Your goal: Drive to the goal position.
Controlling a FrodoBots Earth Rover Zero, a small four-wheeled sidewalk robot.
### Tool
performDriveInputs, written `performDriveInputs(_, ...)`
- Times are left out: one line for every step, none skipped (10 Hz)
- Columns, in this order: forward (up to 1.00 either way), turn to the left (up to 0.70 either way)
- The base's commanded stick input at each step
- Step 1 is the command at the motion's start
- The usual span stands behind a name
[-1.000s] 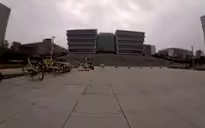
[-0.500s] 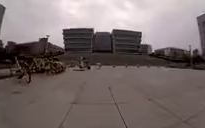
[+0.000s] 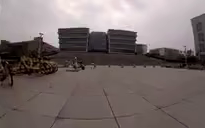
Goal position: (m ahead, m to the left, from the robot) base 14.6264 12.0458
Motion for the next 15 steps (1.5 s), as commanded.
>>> performDriveInputs(1.0,-0.14)
performDriveInputs(1.0,0.0)
performDriveInputs(1.0,0.0)
performDriveInputs(1.0,0.0)
performDriveInputs(1.0,0.0)
performDriveInputs(1.0,0.0)
performDriveInputs(1.0,0.0)
performDriveInputs(1.0,0.0)
performDriveInputs(1.0,0.0)
performDriveInputs(1.0,0.0)
performDriveInputs(1.0,0.0)
performDriveInputs(1.0,0.0)
performDriveInputs(1.0,0.0)
performDriveInputs(1.0,0.0)
performDriveInputs(1.0,0.0)
